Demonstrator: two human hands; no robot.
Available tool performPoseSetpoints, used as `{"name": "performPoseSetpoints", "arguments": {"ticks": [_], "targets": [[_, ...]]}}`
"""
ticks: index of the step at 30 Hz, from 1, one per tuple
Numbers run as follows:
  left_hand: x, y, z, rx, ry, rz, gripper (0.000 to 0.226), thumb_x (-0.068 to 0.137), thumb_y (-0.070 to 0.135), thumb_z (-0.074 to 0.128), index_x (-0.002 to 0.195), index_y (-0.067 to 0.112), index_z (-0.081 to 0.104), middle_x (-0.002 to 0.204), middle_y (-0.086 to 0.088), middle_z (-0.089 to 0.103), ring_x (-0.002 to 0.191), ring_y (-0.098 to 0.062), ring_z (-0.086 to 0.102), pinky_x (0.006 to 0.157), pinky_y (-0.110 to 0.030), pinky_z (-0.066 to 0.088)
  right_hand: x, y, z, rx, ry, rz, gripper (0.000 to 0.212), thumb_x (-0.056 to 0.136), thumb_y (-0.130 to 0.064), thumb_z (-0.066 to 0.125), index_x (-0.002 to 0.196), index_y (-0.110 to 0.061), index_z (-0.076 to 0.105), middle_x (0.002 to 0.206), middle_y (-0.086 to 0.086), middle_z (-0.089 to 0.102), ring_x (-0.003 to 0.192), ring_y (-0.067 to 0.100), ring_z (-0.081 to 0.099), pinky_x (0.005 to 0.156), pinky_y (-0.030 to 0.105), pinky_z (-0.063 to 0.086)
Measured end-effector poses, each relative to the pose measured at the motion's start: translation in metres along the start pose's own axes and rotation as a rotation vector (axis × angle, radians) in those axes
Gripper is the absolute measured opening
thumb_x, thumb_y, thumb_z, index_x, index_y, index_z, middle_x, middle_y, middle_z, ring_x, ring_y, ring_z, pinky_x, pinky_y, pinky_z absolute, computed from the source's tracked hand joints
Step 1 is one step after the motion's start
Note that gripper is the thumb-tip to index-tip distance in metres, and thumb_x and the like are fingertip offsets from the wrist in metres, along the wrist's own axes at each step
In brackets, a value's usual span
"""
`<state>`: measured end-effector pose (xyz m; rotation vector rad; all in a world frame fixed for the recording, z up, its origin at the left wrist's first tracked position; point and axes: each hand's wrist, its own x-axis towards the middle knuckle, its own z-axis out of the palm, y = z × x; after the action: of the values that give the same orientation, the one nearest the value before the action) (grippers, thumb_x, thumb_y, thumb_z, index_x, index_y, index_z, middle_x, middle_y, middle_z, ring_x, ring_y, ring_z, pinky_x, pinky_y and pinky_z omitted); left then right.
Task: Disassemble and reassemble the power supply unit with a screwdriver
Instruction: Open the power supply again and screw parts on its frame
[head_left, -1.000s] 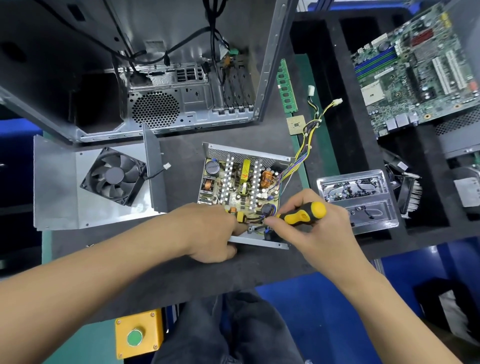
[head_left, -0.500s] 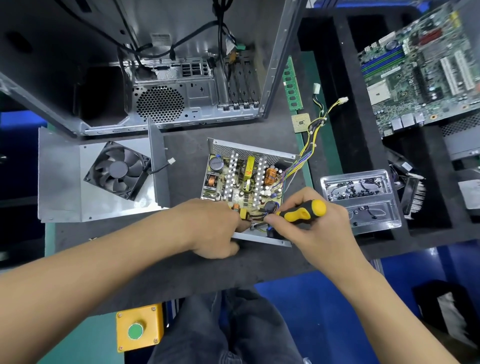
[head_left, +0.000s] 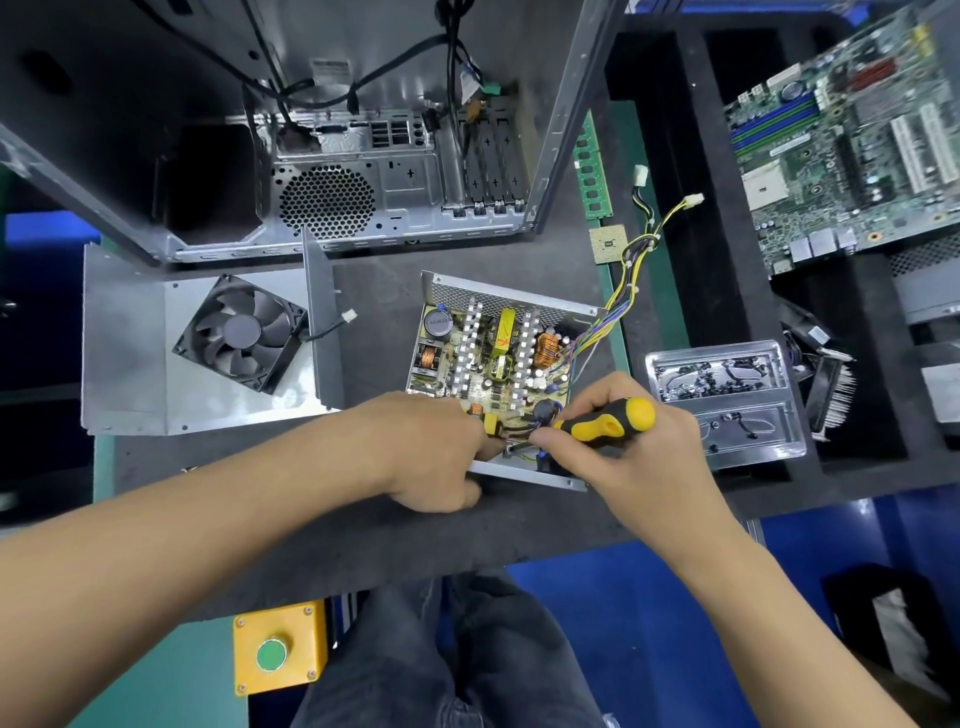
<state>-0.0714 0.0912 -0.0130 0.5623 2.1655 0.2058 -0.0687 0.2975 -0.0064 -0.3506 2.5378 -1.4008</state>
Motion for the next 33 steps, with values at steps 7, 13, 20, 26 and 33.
{"name": "performPoseSetpoints", "arguments": {"ticks": [7,13,20,26,33], "targets": [[-0.001,0.000,-0.002,-0.007,-0.009,0.001,0.044,0.094,0.048,0.048,0.136,0.035,0.052,0.096,0.001,0.059,0.090,-0.024,0.059,0.075,-0.035,0.052,0.001,-0.001,-0.001,-0.035,-0.056,-0.014,0.037,0.070,-0.043,0.084,0.090,-0.037,0.054,0.083,-0.016,0.069,0.073,0.004,0.067,0.063,0.004,0.043],[-0.001,0.001,-0.003,-0.009,-0.002,0.009,0.042,0.095,0.048,0.047,0.136,0.038,0.051,0.076,0.010,0.039,0.085,-0.024,0.053,0.069,-0.034,0.044,-0.001,-0.005,-0.001,-0.006,-0.098,0.056,0.052,0.067,-0.048,0.084,0.100,-0.050,0.044,0.087,-0.013,0.071,0.076,0.009,0.069,0.068,0.028,0.054],[-0.003,0.004,-0.003,-0.013,-0.009,-0.002,0.050,0.095,0.048,0.048,0.144,0.037,0.044,0.087,0.004,0.045,0.096,-0.027,0.059,0.076,-0.035,0.049,-0.008,-0.013,-0.002,-0.112,-0.142,-0.054,0.023,0.085,-0.050,0.063,0.094,-0.033,0.049,0.080,-0.006,0.069,0.071,0.013,0.067,0.064,0.031,0.049],[-0.001,0.001,-0.003,-0.013,0.005,0.012,0.052,0.096,0.047,0.048,0.147,0.036,0.042,0.089,0.002,0.050,0.092,-0.027,0.055,0.072,-0.034,0.047,-0.010,-0.020,-0.003,-0.113,-0.166,-0.105,0.019,0.086,-0.038,0.054,0.094,-0.021,0.057,0.086,-0.002,0.066,0.076,0.020,0.061,0.068,0.034,0.046],[0.000,0.001,-0.002,-0.001,-0.009,-0.005,0.049,0.095,0.048,0.049,0.141,0.034,0.048,0.098,-0.001,0.058,0.091,-0.026,0.056,0.069,-0.033,0.046,-0.011,-0.028,-0.004,-0.206,-0.084,-0.164,0.026,0.082,-0.024,0.072,0.102,-0.025,0.055,0.091,-0.010,0.063,0.087,0.008,0.062,0.074,0.017,0.047]]}}
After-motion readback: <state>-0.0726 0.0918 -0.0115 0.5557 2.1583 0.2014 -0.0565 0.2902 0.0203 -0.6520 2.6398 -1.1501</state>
